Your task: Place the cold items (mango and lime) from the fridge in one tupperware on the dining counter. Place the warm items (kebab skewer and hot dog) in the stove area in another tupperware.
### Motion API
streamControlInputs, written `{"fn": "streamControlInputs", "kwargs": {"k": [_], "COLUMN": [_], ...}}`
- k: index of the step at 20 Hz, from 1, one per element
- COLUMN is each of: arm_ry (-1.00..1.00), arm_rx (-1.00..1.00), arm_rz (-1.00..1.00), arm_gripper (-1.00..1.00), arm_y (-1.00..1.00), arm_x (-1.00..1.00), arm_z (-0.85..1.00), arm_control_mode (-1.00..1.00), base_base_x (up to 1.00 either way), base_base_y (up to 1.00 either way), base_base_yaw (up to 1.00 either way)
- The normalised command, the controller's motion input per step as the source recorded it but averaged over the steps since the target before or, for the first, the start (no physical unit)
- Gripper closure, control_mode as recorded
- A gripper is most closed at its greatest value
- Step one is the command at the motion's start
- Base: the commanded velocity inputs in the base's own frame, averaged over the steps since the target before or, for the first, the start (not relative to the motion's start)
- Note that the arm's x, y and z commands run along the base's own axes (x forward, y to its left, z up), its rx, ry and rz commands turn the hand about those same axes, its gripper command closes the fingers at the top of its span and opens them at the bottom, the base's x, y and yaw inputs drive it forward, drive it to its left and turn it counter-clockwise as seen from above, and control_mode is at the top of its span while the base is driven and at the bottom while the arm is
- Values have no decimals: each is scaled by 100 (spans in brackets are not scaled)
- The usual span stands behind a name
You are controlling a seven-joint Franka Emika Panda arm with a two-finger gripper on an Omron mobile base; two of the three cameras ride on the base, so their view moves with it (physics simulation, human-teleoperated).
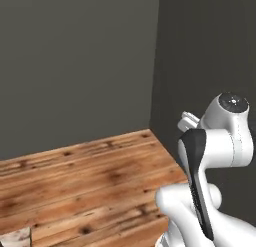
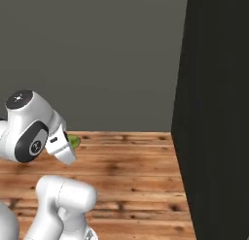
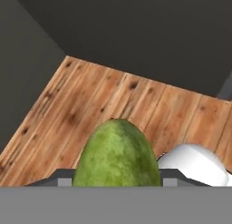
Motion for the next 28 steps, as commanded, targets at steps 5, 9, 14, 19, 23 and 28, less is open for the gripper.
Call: {"fn": "streamControlInputs", "kwargs": {"k": [5,9,14,19,23,28], "arm_ry": [0,0,0,0,0,0], "arm_rx": [0,0,0,0,0,0], "arm_rz": [0,0,0,0,0,0], "arm_gripper": [100,100,100,100,100,100], "arm_y": [0,0,0,0,0,0], "arm_x": [0,0,0,0,0,0], "arm_z": [0,0,0,0,0,0], "arm_control_mode": [100,100,100,100,100,100], "base_base_x": [69,77,88,99,99,88], "base_base_y": [19,7,0,0,0,0], "base_base_yaw": [64,62,57,56,56,59]}}
